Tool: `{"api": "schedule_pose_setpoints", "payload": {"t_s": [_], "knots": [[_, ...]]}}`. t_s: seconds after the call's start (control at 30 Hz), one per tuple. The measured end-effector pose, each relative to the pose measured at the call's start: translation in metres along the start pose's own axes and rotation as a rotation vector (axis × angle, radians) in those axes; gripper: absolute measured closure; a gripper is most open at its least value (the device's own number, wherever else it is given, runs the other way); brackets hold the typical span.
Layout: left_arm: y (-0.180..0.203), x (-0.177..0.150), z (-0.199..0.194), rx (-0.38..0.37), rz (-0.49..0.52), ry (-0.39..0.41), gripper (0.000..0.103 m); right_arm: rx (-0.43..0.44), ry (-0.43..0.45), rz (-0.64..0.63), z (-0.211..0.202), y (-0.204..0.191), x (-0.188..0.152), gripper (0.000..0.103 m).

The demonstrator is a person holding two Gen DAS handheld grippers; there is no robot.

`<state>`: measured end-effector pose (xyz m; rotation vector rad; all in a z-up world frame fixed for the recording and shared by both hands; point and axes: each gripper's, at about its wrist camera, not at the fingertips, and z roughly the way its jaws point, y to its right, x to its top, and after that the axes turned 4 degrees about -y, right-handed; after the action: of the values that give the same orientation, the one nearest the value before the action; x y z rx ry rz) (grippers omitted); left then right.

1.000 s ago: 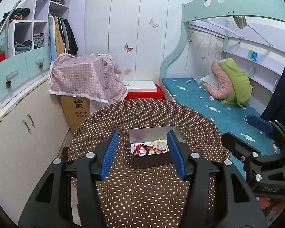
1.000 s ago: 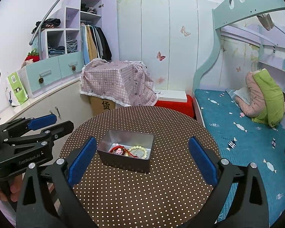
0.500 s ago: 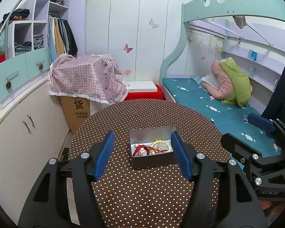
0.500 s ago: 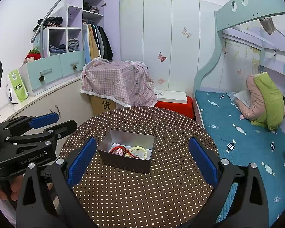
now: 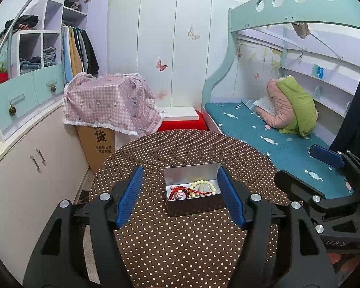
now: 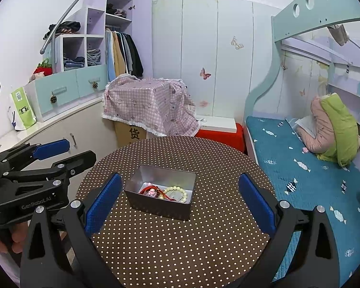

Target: Organize jewelry

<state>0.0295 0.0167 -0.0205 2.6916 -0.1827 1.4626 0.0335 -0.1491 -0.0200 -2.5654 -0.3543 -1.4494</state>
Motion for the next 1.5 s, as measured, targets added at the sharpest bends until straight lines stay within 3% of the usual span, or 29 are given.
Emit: {"api": "schedule_pose_setpoints", "payload": {"t_s": [0.6,1.5], "knots": [[-0.004,0.002,-0.004,0.017,-0.001,0.007,0.019,-0.003,0.005,0.005,-0.002,0.001,0.000,0.008],[-0.009,0.002,0.003,0.028,-0.009,0.001,0.014,-0.009,-0.003,0.008,-0.001,0.001,0.003,0.008]]}}
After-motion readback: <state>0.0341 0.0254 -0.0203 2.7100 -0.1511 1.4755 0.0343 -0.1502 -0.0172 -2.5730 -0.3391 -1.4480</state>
